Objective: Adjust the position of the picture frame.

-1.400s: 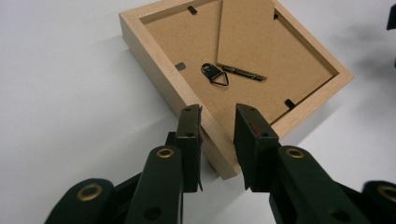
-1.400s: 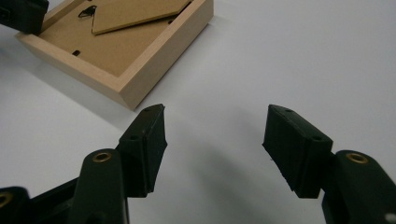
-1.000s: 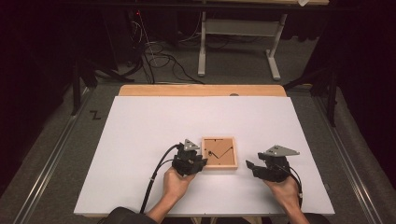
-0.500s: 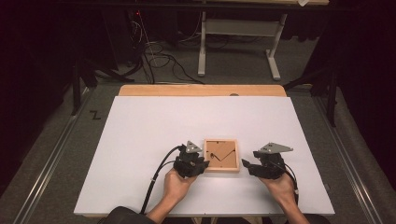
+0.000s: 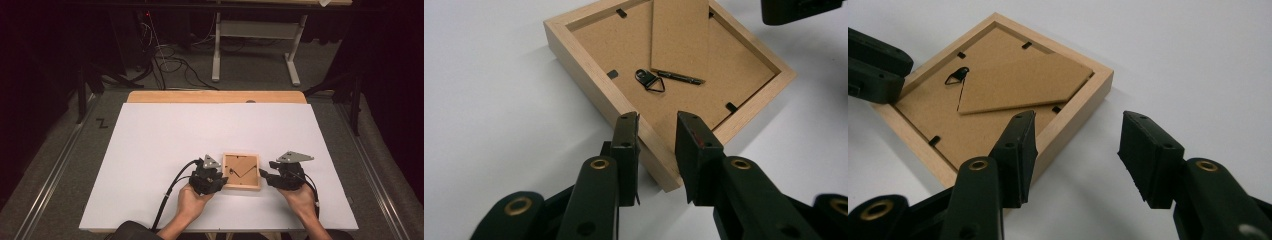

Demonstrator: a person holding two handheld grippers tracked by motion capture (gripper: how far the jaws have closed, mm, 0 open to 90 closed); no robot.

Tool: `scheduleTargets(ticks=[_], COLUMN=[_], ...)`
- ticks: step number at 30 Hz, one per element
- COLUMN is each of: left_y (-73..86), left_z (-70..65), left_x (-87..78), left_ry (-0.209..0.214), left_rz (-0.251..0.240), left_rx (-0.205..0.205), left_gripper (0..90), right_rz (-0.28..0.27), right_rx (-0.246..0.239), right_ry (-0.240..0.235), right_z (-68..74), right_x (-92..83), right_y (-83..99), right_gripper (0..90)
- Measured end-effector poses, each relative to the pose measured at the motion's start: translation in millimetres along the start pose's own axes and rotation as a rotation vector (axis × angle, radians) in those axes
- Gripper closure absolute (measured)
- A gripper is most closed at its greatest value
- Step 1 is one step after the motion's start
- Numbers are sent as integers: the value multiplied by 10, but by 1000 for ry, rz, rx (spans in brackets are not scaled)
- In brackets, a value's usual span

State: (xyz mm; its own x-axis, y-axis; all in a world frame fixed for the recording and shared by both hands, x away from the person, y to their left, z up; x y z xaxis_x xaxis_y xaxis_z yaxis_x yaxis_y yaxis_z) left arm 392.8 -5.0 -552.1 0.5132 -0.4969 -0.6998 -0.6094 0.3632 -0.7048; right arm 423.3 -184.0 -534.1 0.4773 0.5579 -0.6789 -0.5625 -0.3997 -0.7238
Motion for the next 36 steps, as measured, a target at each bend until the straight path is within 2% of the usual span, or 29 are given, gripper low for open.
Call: scheduleTargets(ticks=[12, 17, 19, 24, 36], left_y=[22, 15, 13, 9, 7], left_z=[-74, -58, -50, -30, -27], left_x=[-20, -17, -13, 4, 30], left_ry=[20, 18, 16, 17, 16], left_rz=[5, 13, 14, 13, 7], left_rx=[18, 23, 26, 23, 33], left_gripper=[704, 662, 646, 610, 603], right_rz=[9, 9, 10, 14, 28], right_rx=[2, 36, 32, 77, 96], right_ry=[-40, -69, -71, -89, -107], right_z=[-19, -25, -37, -81, -112], right_x=[52, 113, 125, 181, 263], right_y=[-64, -120, -127, -156, -168], right_gripper=[559, 571, 571, 564, 559])
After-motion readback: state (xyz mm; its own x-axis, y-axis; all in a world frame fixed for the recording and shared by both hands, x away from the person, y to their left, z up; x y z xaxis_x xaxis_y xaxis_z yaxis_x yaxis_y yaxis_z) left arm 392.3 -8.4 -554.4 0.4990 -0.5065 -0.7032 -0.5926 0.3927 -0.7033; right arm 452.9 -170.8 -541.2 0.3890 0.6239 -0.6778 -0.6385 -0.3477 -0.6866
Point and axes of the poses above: each handheld gripper's, and its own axes: x roughly forward along the jaws, y roughly out of its underside, z roughly to its left, the point moved 9 cm from there along x, roughly forward along the jaws, and after that the axes turned 8 degrees about -y, right-handed, at the moved point
